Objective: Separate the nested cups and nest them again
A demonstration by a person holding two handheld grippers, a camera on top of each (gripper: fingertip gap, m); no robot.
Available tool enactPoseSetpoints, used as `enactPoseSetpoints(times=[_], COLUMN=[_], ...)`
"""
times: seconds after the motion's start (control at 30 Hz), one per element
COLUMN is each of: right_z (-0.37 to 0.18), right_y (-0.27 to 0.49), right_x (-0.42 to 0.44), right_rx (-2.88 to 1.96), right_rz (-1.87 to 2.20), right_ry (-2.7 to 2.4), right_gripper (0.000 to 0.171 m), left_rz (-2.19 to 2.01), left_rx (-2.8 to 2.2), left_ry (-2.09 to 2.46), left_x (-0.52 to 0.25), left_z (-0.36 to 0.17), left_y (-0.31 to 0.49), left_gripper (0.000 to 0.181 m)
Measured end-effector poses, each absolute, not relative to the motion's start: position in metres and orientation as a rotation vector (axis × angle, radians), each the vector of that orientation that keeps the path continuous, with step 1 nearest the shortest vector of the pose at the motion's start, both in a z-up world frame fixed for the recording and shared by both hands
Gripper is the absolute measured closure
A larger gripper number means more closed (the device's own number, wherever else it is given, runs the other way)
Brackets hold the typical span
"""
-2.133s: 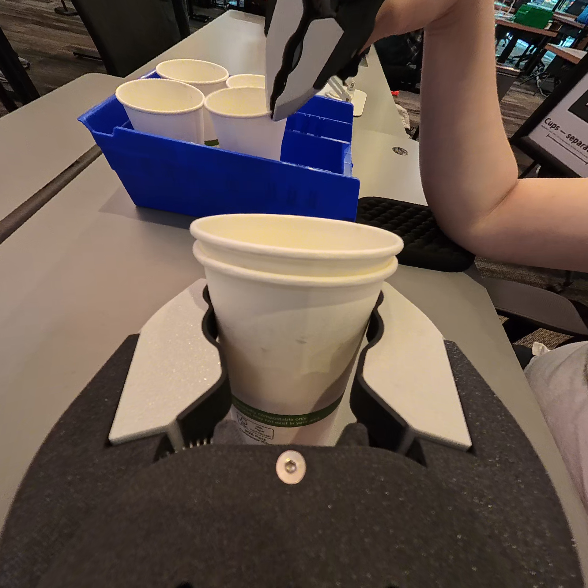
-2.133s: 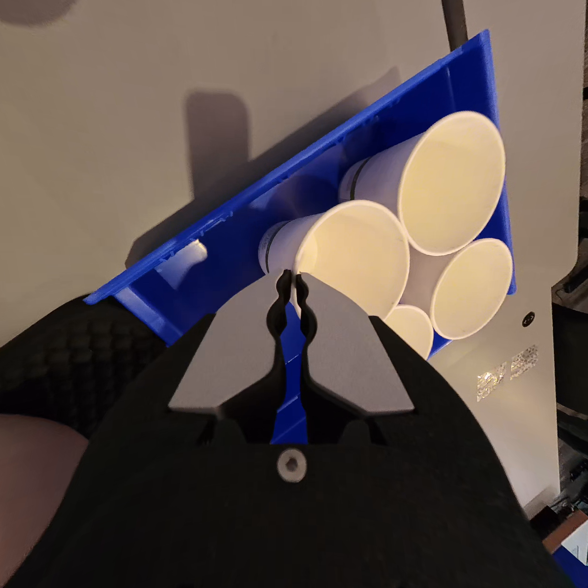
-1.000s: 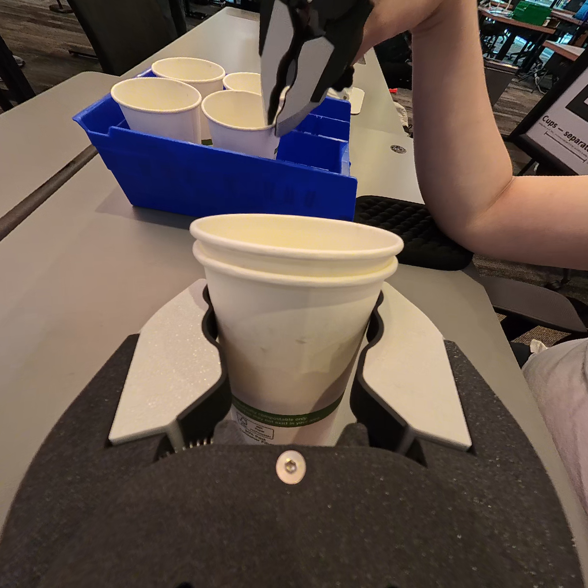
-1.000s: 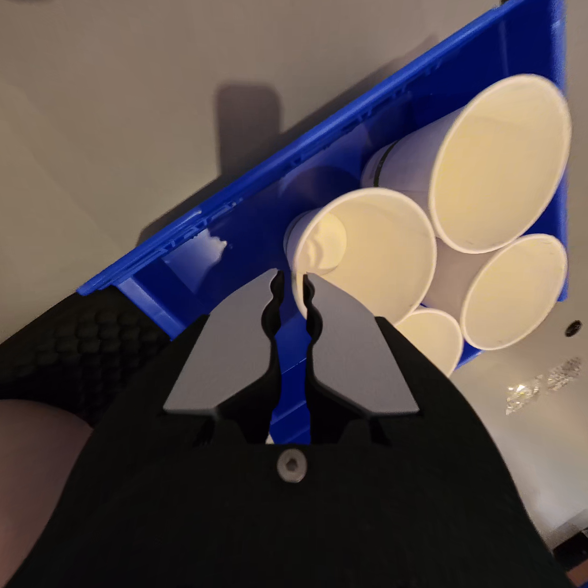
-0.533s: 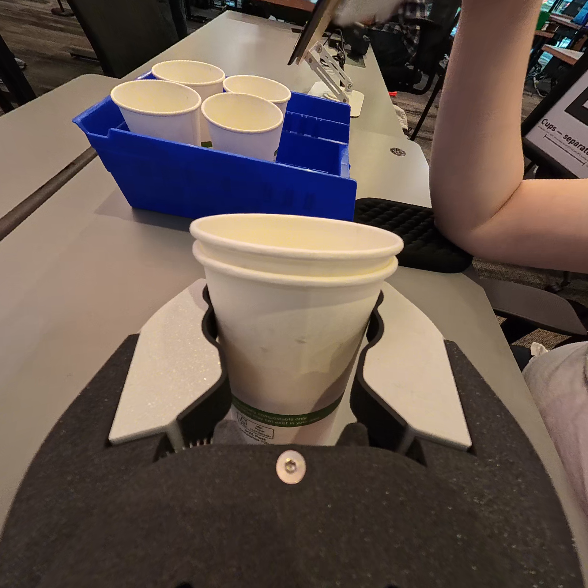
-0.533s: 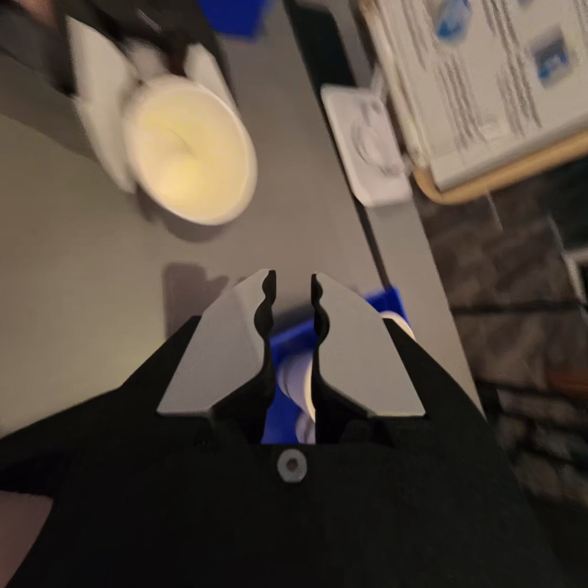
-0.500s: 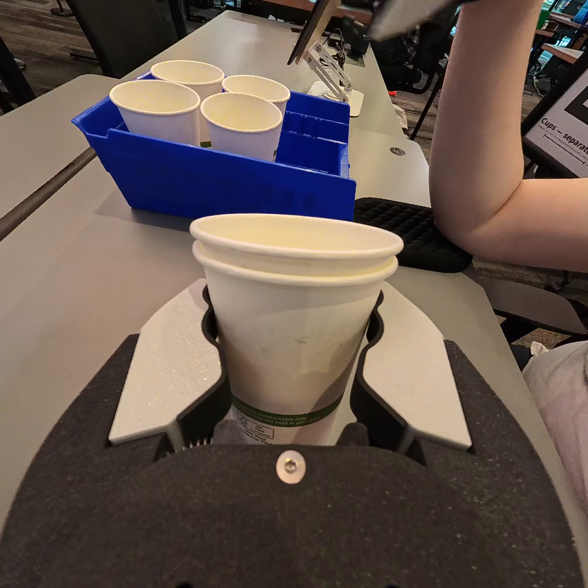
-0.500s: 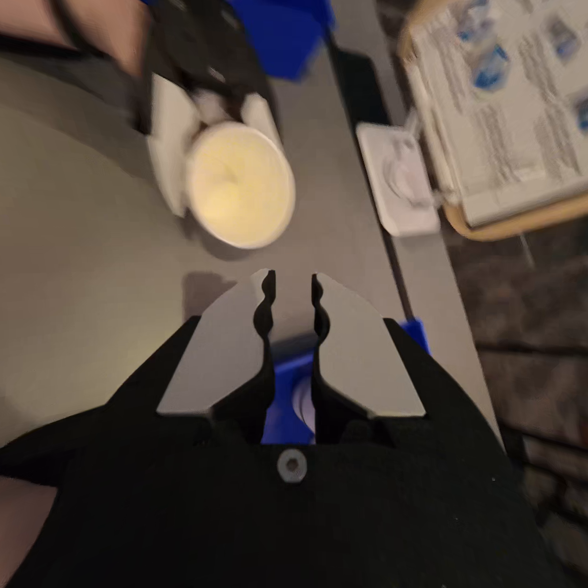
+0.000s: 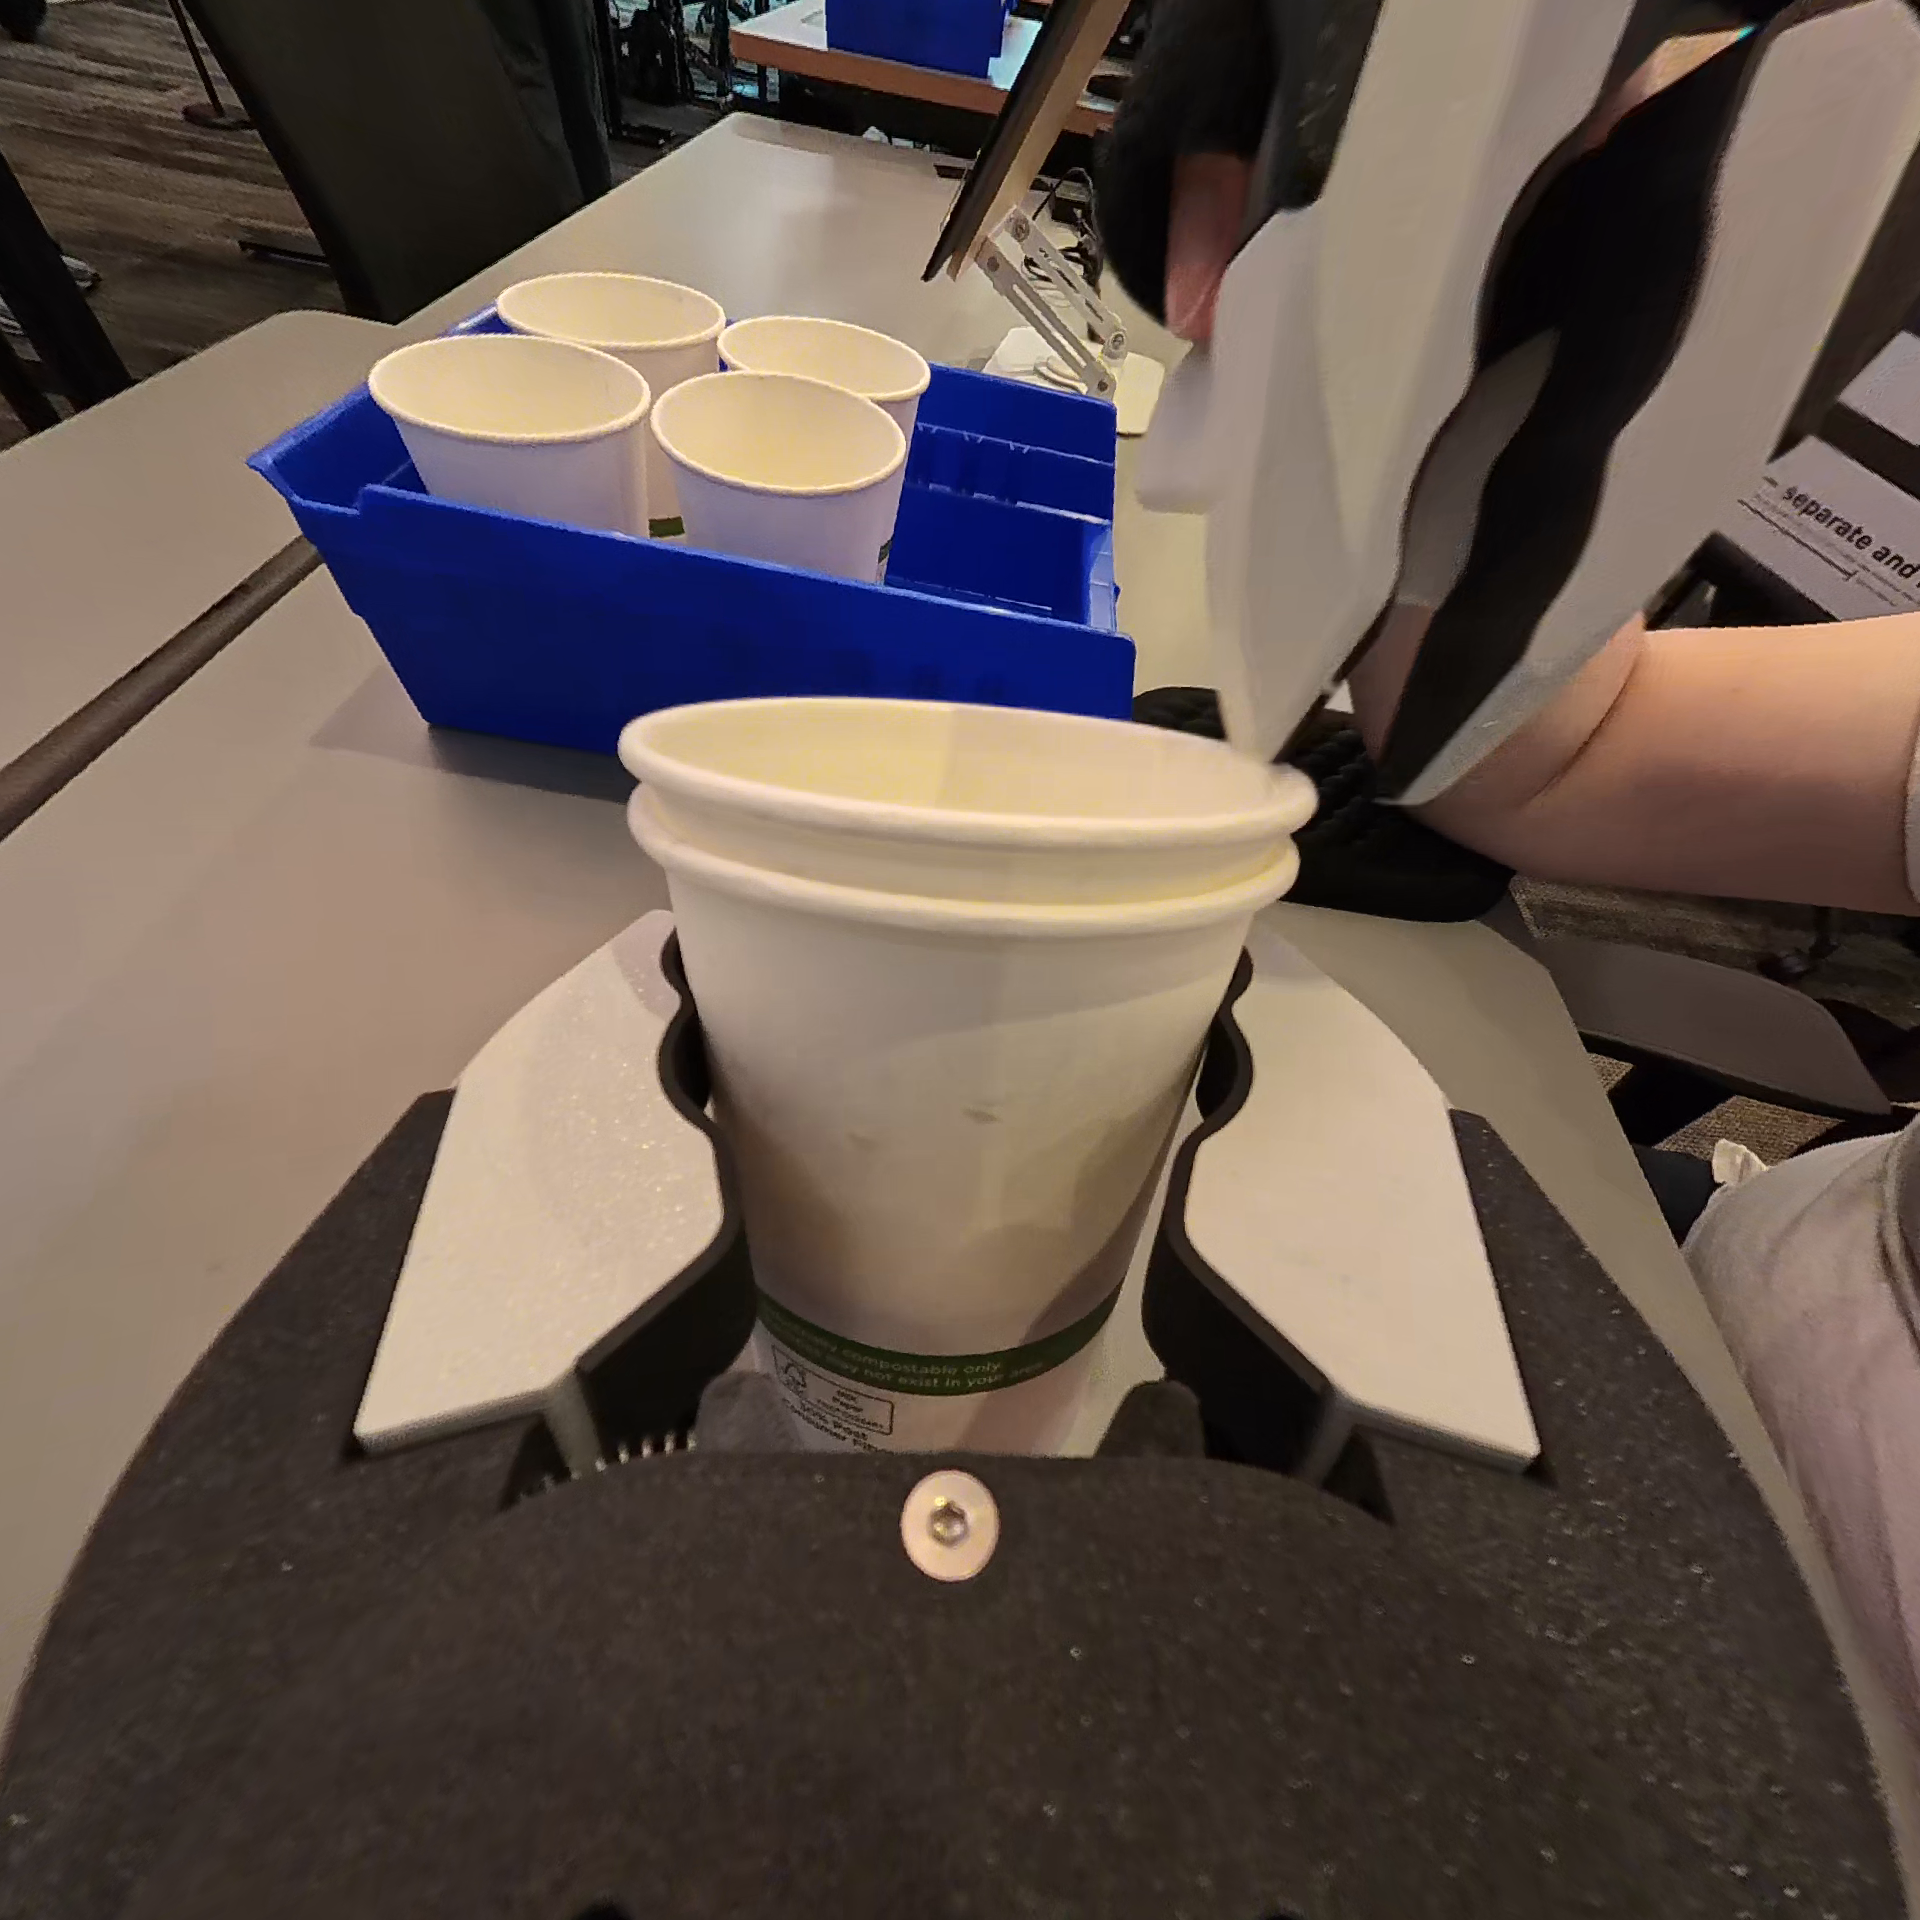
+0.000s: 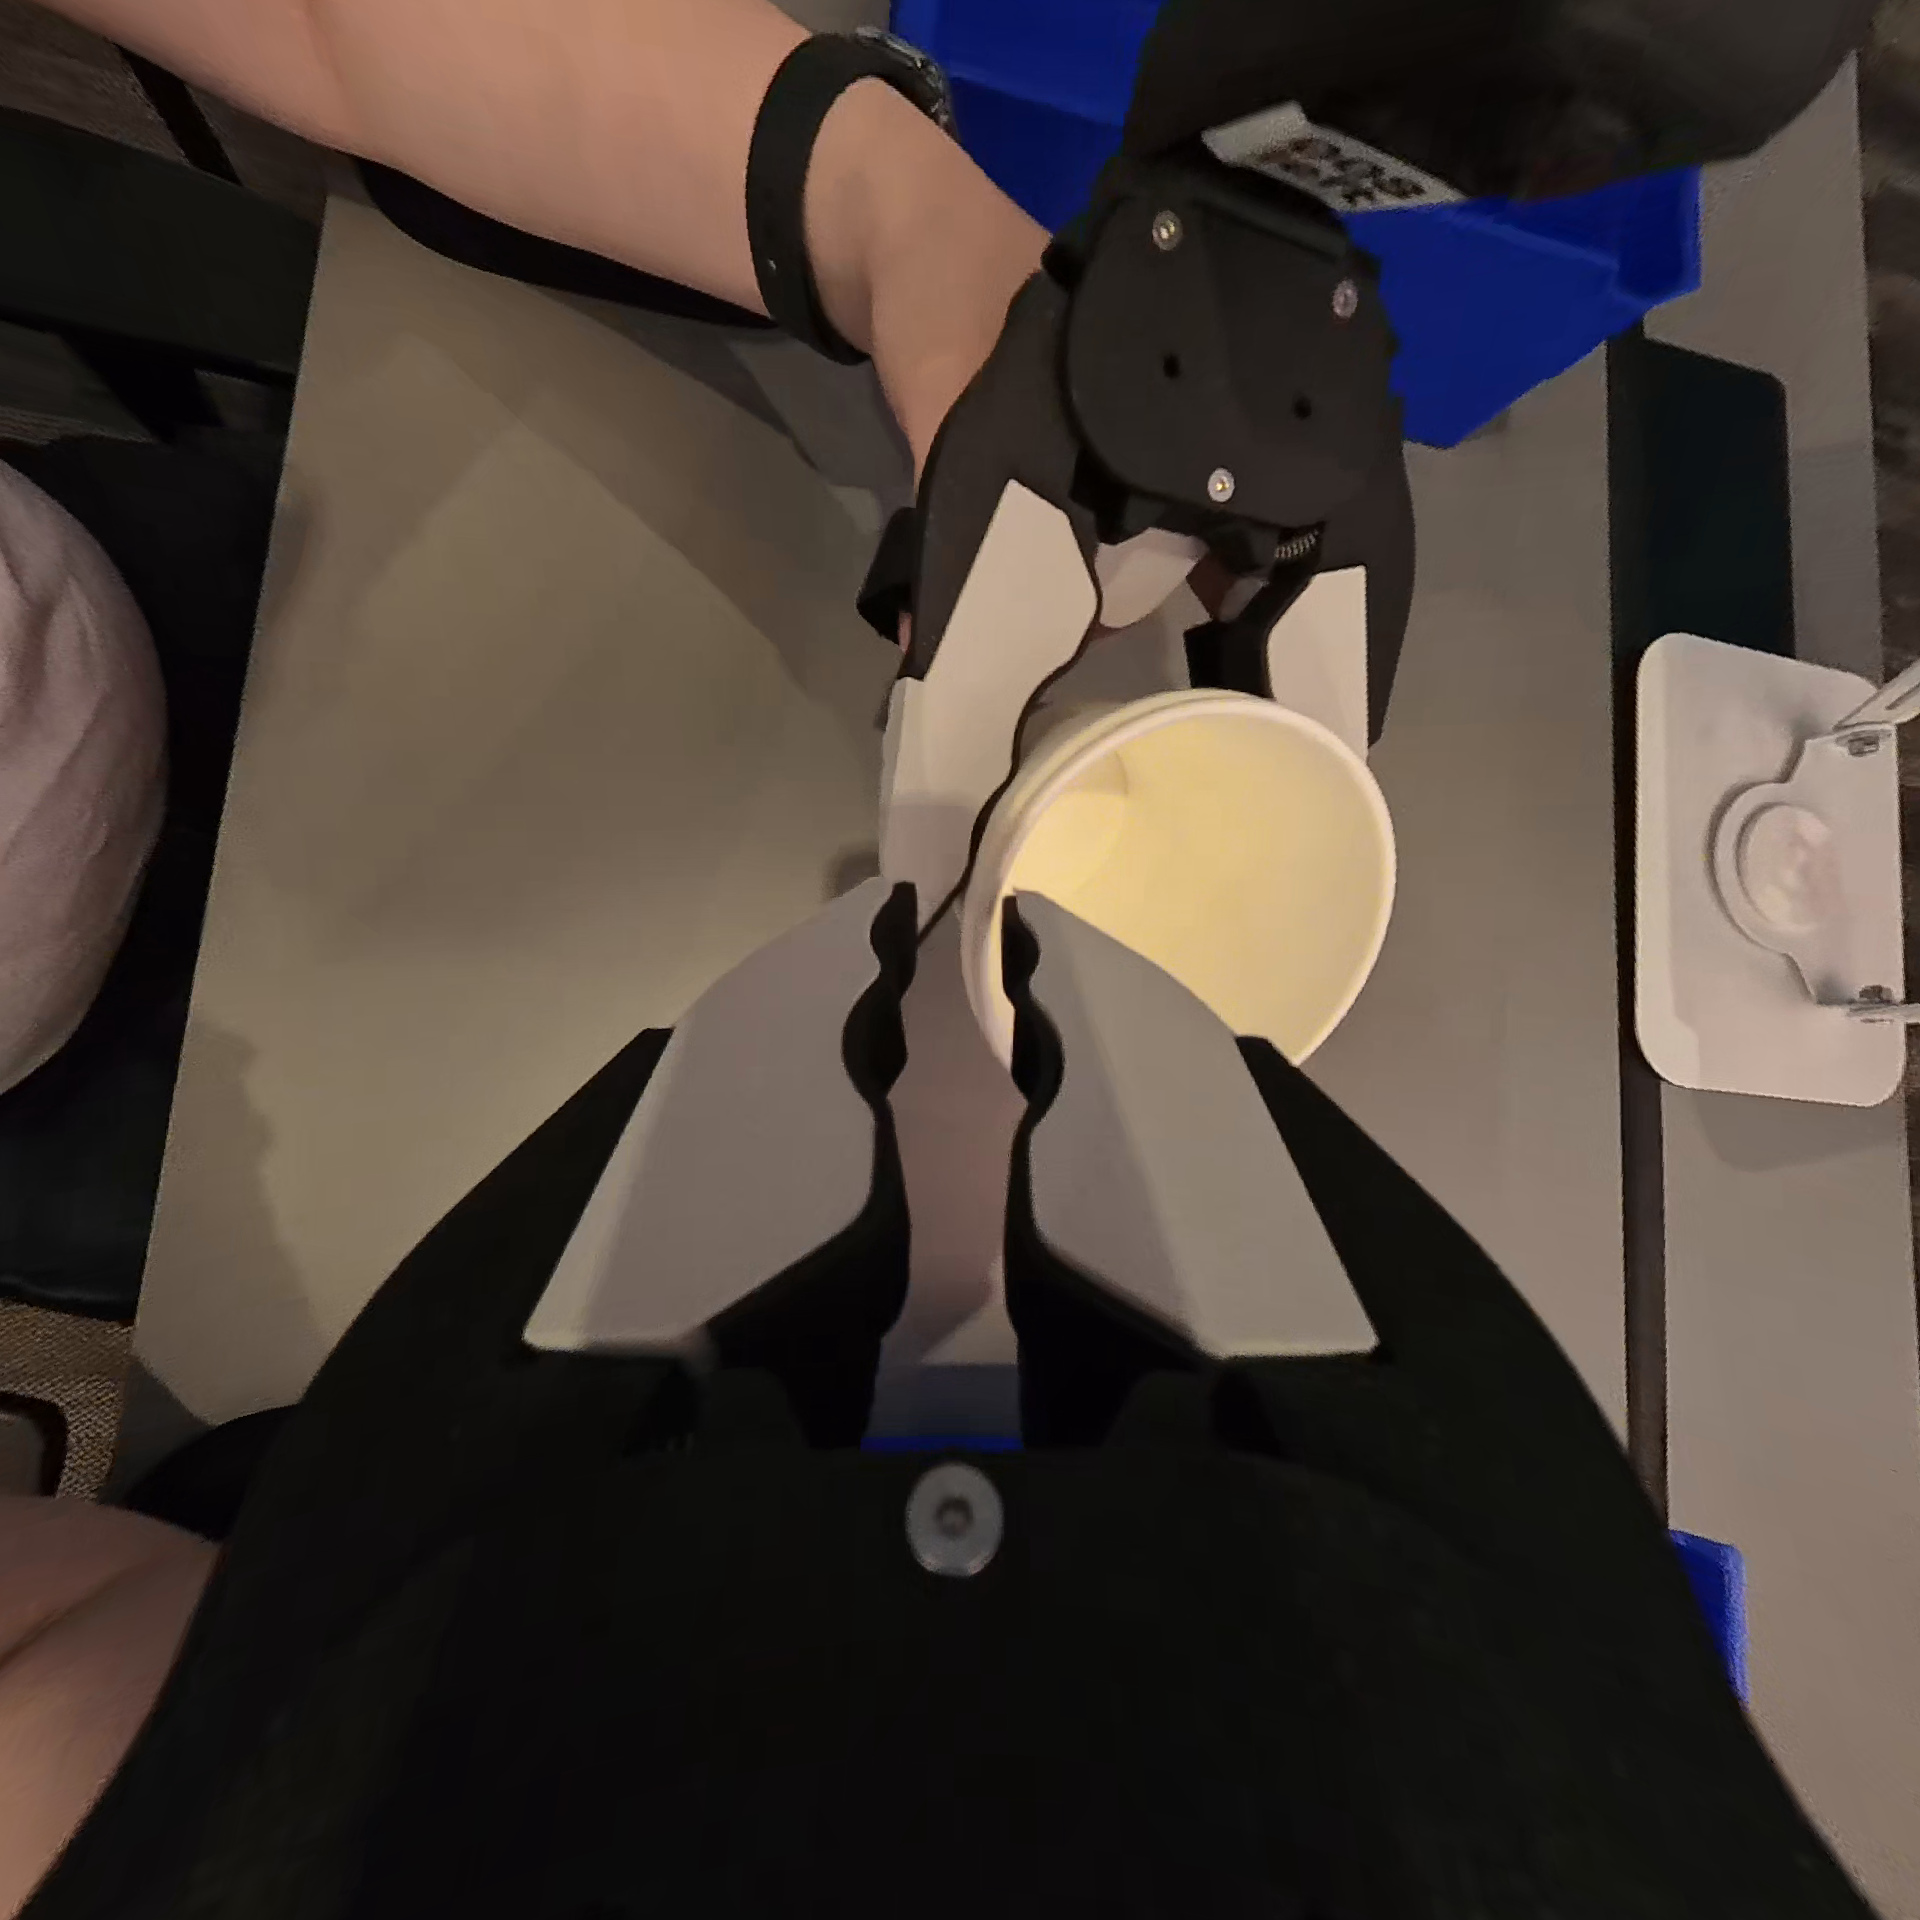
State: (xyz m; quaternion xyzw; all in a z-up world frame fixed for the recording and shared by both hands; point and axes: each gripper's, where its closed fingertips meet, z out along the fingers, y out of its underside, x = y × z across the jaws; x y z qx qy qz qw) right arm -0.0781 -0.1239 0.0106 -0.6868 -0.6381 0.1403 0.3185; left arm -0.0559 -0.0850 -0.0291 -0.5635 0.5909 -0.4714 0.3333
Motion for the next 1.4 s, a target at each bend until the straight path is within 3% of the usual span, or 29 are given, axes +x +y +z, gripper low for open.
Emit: enactPoseSetpoints(times=[0.2, 0.73, 1.1, 1.4], right_z=[0.004, 0.032, 0.099, 0.073], right_y=[-0.122, -0.118, -0.13, -0.168], right_x=[-0.078, -0.061, 0.036, 0.133], right_rx=[-1.829, -1.806, -1.847, -2.28], right_rz=[0.402, 0.459, 0.062, -0.274], right_ry=[-1.69, -1.567, -1.141, -0.703], right_gripper=[0.167, 0.168, 0.168, 0.168], left_rz=[-1.225, -1.184, -1.174, -1.181], left_rx=[-1.458, -1.477, -1.507, -1.518], left_ry=[1.562, 1.575, 1.572, 1.596], left_x=[-0.055, -0.056, -0.057, -0.054], left_z=[-0.029, -0.036, -0.042, -0.049], left_y=[-0.088, -0.084, -0.079, -0.084], left_gripper=[0.087, 0.088, 0.088, 0.088])
